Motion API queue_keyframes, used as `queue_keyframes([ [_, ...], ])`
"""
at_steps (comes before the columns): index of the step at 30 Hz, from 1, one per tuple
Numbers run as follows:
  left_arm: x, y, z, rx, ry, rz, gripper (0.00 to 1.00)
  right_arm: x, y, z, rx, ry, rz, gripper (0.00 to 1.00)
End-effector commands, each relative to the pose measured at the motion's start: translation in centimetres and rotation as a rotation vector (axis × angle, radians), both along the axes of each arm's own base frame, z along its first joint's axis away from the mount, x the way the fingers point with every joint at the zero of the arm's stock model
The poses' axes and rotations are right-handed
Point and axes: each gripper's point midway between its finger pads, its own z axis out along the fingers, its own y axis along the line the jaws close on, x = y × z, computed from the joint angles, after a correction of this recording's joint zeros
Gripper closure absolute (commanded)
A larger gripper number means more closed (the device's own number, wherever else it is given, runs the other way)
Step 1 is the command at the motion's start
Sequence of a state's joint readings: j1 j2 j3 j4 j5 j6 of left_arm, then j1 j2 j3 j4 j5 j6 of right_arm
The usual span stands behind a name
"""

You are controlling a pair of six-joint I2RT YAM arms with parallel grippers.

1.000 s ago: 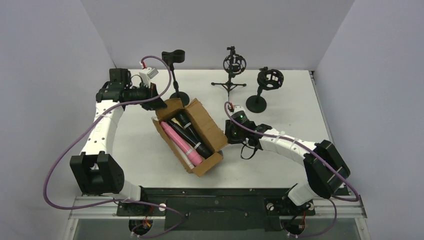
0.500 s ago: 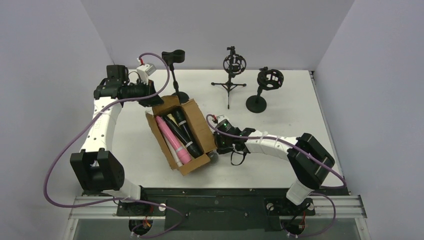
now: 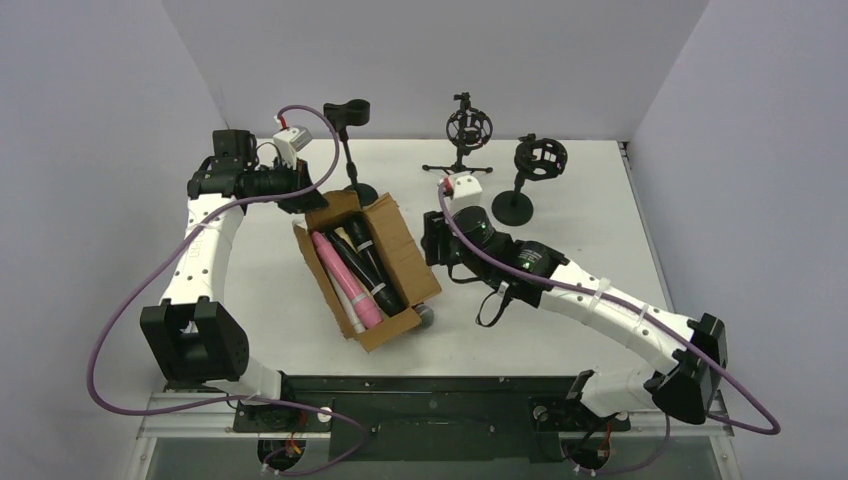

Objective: Attach the microphones to the stand

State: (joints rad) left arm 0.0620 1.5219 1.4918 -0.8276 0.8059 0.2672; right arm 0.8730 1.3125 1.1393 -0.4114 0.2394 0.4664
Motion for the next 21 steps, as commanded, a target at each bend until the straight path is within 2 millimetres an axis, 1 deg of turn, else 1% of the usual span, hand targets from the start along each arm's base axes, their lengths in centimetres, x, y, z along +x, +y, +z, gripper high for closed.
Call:
queue_keyframes([
  [1,0.0,-0.7,4.0,-0.054,-0.139,-0.048,1.00,-2.0,4.6,4.8,-0.018,-0.120,0.134,0.50],
  [2,-0.1,-0.8,4.0,-0.056,-0.137,-0.050,1.00,-2.2,5.7,5.9,-0.004,-0.136,0.177,0.51],
  [3,-0.2,-0.9,4.1,-0.062,-0.135,-0.057,1.00,-3.1,7.5,5.2,-0.002,-0.110,0.255,0.53],
  [4,-0.3,-1.0,3.9,-0.064,-0.128,-0.065,1.00,-3.3,8.6,5.8,0.006,-0.119,0.289,0.56],
  [5,-0.4,-1.1,4.1,-0.068,-0.130,-0.075,1.00,-4.0,10.3,4.9,-0.002,-0.103,0.344,0.57],
  [6,-0.6,-1.2,4.0,-0.069,-0.122,-0.080,1.00,-4.8,11.5,5.4,-0.011,-0.126,0.393,0.58],
  [7,-0.5,-1.2,4.1,-0.072,-0.122,-0.083,1.00,-4.8,12.7,4.2,-0.038,-0.118,0.418,0.58],
  [8,-0.5,-1.2,4.1,-0.073,-0.119,-0.081,1.00,-5.1,13.7,4.7,-0.040,-0.136,0.446,0.58],
  [9,-0.5,-1.2,4.1,-0.075,-0.116,-0.078,1.00,-5.1,14.8,3.1,-0.066,-0.108,0.474,0.58],
  [10,-0.4,-1.2,4.2,-0.075,-0.123,-0.076,1.00,-4.9,15.9,2.4,-0.077,-0.096,0.487,0.59],
  [11,-0.4,-1.2,4.2,-0.078,-0.120,-0.072,1.00,-4.9,16.5,2.0,-0.080,-0.084,0.497,0.59],
  [12,-0.3,-1.2,4.2,-0.076,-0.128,-0.066,1.00,-4.7,17.4,1.4,-0.086,-0.076,0.503,0.60],
  [15,0.0,-1.0,4.6,-0.071,-0.163,-0.042,1.00,-4.6,18.9,0.3,-0.096,-0.074,0.529,0.61],
  [16,0.0,-0.9,4.1,-0.065,-0.158,-0.028,1.00,-4.6,19.4,-0.1,-0.101,-0.069,0.535,0.61],
  [17,0.0,-0.8,4.3,-0.060,-0.171,-0.023,1.00,-4.5,19.6,-0.5,-0.109,-0.062,0.539,0.61],
  [18,0.0,-0.7,4.1,-0.055,-0.168,-0.017,1.00,-4.4,20.0,-0.9,-0.114,-0.055,0.543,0.61],
  [19,0.0,-0.7,4.1,-0.052,-0.173,-0.017,1.00,-4.4,20.2,-1.0,-0.117,-0.051,0.544,0.61],
  [20,0.0,-0.6,4.0,-0.048,-0.172,-0.015,1.00,-4.4,20.3,-1.9,-0.132,-0.038,0.546,0.61],
  [21,0.0,-0.6,4.1,-0.046,-0.175,-0.016,1.00,-4.3,20.5,-2.1,-0.133,-0.035,0.547,0.61],
])
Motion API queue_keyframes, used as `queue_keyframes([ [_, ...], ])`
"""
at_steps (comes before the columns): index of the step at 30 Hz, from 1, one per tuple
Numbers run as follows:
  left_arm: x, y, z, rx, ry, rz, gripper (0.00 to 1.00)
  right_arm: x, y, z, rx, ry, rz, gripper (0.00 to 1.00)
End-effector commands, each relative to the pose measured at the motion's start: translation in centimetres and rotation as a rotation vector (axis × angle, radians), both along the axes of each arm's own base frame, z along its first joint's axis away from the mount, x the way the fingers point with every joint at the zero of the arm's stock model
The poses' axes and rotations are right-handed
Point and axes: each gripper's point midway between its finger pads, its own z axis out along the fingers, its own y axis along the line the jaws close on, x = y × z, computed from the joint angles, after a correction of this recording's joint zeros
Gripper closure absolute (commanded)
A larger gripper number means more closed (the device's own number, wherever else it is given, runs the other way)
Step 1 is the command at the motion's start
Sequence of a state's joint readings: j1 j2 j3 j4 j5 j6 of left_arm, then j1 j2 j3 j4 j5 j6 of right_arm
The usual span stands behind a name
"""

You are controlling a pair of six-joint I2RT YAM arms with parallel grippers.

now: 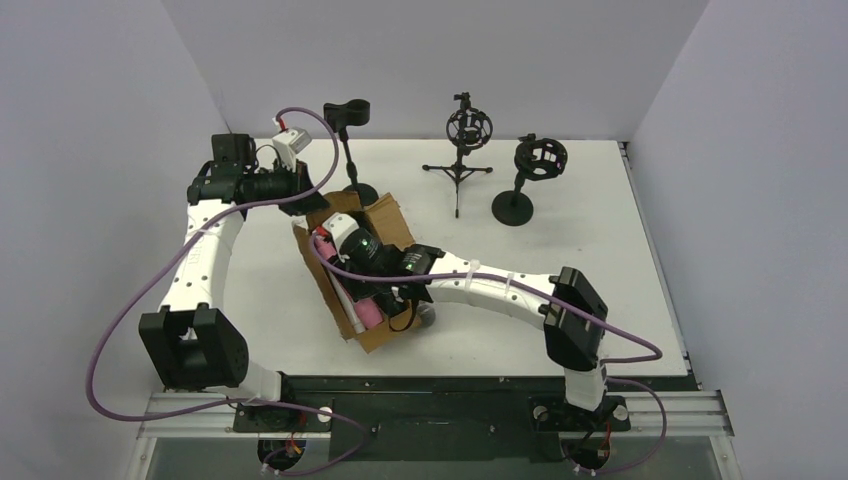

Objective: Attach the microphones to the stand

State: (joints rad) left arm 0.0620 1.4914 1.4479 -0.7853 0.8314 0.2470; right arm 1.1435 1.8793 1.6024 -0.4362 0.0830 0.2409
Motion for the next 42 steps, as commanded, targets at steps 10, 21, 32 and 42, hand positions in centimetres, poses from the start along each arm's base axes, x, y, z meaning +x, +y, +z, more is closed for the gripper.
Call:
queue_keyframes([
  [10,0.3,-0.5,4.3,-0.009,-0.183,-0.023,1.00,0.6,3.0,-0.6,-0.003,0.016,0.042,0.56],
  [21,0.0,-0.9,5.1,-0.006,-0.220,-0.042,1.00,0.7,2.6,-4.4,-0.097,0.059,0.049,0.66],
  [32,-0.1,-1.0,5.3,0.002,-0.236,-0.059,1.00,1.2,1.8,8.1,0.153,-0.026,0.030,1.00],
  [42,-0.1,-1.0,4.5,0.011,-0.224,-0.068,1.00,4.6,-8.1,8.6,0.261,0.023,-0.190,1.00],
])
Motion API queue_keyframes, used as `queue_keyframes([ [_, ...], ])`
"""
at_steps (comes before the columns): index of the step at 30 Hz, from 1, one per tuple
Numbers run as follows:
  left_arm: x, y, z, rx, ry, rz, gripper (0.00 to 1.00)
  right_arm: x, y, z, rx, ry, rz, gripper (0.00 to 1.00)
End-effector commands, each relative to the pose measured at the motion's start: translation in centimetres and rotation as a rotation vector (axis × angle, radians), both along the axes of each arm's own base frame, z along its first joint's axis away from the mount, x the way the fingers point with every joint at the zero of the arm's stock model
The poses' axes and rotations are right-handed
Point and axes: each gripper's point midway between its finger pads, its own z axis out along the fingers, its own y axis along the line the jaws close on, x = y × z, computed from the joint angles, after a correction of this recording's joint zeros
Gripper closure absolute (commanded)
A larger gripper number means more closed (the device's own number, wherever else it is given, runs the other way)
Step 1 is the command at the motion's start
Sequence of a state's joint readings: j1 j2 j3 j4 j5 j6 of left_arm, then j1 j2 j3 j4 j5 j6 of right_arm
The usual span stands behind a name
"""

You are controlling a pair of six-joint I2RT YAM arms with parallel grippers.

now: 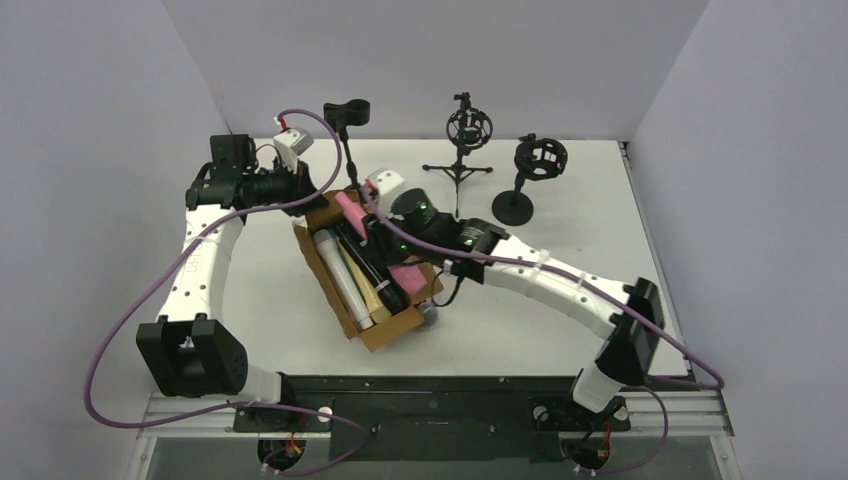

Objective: Attach the microphones to the stand

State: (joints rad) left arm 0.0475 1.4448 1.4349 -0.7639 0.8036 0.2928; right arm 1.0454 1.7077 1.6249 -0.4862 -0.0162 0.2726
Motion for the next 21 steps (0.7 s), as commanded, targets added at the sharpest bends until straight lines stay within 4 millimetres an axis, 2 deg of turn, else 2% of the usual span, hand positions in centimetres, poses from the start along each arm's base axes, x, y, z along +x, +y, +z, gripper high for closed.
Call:
queue_keyframes([
  [1,0.2,-0.9,3.5,-0.035,-0.135,-0.054,1.00,3.2,-5.9,1.2,0.139,0.018,-0.174,1.00],
  [2,0.3,-0.9,3.4,-0.035,-0.135,-0.054,1.00,4.0,-8.0,-1.3,0.123,0.064,-0.235,1.00],
  [3,0.3,-0.9,3.4,-0.034,-0.136,-0.055,1.00,4.4,-9.0,-0.5,0.166,0.048,-0.261,1.00],
  [4,0.3,-0.9,3.4,-0.034,-0.138,-0.055,1.00,4.8,-10.8,-2.8,0.150,0.088,-0.314,1.00],
  [5,0.3,-0.9,3.5,-0.033,-0.141,-0.056,1.00,5.0,-11.3,-2.4,0.186,0.079,-0.329,1.00],
  [6,0.4,-1.0,3.5,-0.034,-0.142,-0.056,1.00,5.1,-12.5,-4.4,0.170,0.113,-0.366,1.00],
  [7,0.4,-1.0,3.5,-0.035,-0.143,-0.056,1.00,5.4,-13.0,-5.0,0.172,0.114,-0.386,1.00],
  [8,0.4,-1.0,3.6,-0.036,-0.144,-0.057,1.00,5.4,-13.7,-6.5,0.152,0.139,-0.416,1.00],
  [11,0.4,-1.2,3.7,-0.040,-0.142,-0.061,1.00,6.0,-14.6,-10.7,0.097,0.199,-0.467,1.00],
  [14,0.3,-1.3,3.7,-0.040,-0.145,-0.064,1.00,6.3,-14.4,-14.6,0.051,0.266,-0.497,1.00],
  [19,0.4,-1.4,3.5,-0.043,-0.142,-0.067,1.00,7.7,-13.5,-17.5,0.072,0.324,-0.579,1.00],
  [20,0.4,-1.4,3.5,-0.047,-0.139,-0.070,1.00,8.1,-13.7,-18.7,0.048,0.330,-0.606,0.98],
  [21,0.4,-1.5,3.5,-0.050,-0.135,-0.070,1.00,8.4,-13.4,-18.8,0.055,0.334,-0.620,0.96],
])
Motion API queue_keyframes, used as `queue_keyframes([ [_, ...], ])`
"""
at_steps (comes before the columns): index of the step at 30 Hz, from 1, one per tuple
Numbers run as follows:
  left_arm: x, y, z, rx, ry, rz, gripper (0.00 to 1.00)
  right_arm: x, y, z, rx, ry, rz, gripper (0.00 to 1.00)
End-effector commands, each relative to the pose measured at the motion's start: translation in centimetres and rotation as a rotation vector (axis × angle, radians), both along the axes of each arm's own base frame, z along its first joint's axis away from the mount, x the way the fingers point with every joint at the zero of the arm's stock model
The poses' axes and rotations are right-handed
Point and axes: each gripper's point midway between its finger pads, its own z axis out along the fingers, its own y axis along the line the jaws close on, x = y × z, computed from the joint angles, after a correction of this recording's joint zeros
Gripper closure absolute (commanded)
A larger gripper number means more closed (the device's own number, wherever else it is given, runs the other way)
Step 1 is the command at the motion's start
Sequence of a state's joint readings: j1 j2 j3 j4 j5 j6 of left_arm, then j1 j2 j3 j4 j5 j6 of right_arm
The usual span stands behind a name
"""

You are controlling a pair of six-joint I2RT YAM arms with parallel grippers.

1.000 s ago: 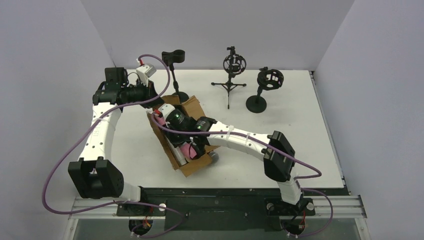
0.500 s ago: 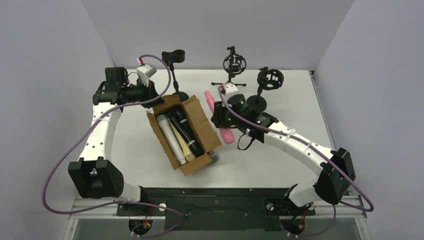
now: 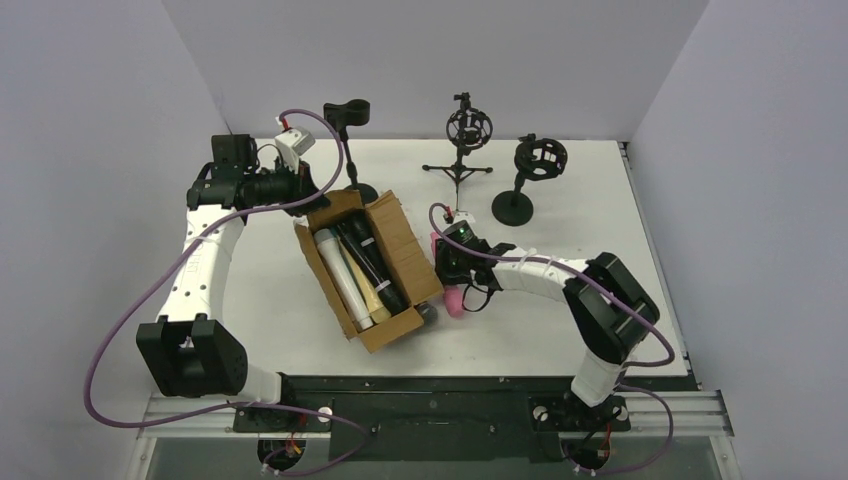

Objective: Attach the microphones to the stand

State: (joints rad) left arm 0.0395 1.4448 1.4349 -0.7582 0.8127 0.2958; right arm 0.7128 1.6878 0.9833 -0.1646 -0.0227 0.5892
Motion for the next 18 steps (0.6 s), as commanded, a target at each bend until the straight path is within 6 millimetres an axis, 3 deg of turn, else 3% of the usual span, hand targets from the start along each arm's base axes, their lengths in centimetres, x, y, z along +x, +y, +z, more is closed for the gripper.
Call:
queue_keyframes([
  [1,0.5,-1.2,3.4,-0.048,-0.126,-0.057,1.00,3.2,1.4,0.0,0.065,-0.044,-0.121,0.93],
  [4,0.4,-1.3,3.6,-0.048,-0.133,-0.061,1.00,3.6,1.3,-1.3,0.050,-0.032,-0.155,0.84],
  [7,0.2,-1.4,3.6,-0.048,-0.137,-0.070,1.00,3.4,1.3,-1.8,0.056,-0.011,-0.164,0.61],
  [9,0.1,-1.4,3.5,-0.048,-0.136,-0.072,1.00,3.1,1.5,-1.7,0.069,0.006,-0.149,0.54],
  [15,0.1,-1.5,3.3,-0.050,-0.130,-0.070,1.00,3.9,-0.2,2.5,0.104,-0.068,-0.160,0.47],
  [18,0.2,-1.5,3.5,-0.053,-0.129,-0.067,1.00,4.3,-1.1,7.0,0.127,-0.161,-0.166,0.50],
])
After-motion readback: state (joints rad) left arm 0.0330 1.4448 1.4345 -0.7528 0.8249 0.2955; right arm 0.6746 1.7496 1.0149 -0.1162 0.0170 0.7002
